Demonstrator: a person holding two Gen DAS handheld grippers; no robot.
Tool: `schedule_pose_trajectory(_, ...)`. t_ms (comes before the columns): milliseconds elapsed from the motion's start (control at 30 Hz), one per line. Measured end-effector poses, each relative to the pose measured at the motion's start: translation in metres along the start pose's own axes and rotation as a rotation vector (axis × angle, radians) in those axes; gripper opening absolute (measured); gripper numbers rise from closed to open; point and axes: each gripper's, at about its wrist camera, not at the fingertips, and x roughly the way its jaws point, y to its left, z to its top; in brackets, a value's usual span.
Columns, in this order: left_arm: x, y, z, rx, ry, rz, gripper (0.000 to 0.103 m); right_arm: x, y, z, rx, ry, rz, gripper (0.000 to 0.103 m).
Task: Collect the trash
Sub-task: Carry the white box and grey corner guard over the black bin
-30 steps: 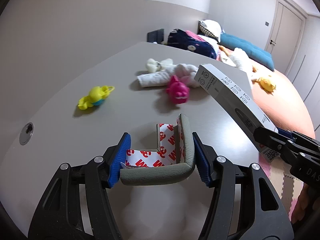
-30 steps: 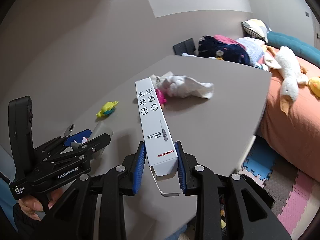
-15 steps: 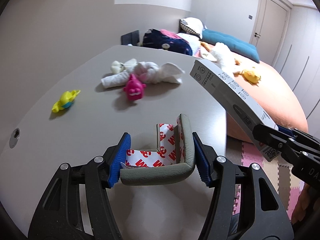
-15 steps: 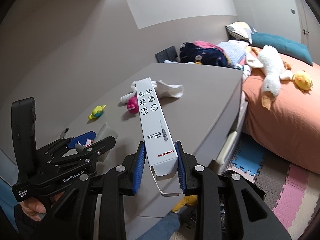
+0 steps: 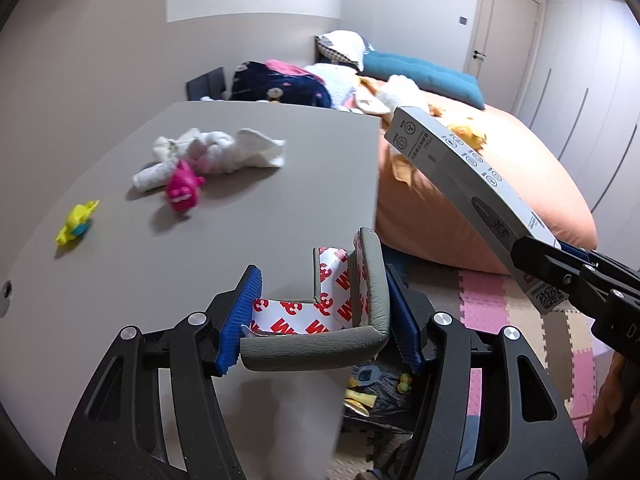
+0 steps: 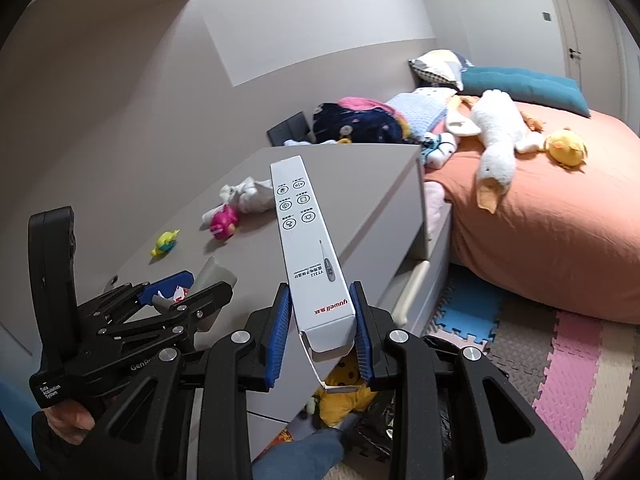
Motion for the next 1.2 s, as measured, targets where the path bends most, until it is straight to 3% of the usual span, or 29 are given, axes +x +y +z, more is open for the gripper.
schedule_pose_trajectory(1200,0.049,-0.123,0.002,0.199,0.094,-0.173,0.06,-0.047,-0.107,-0.02,0.166,-0.039,-0.224,0.031)
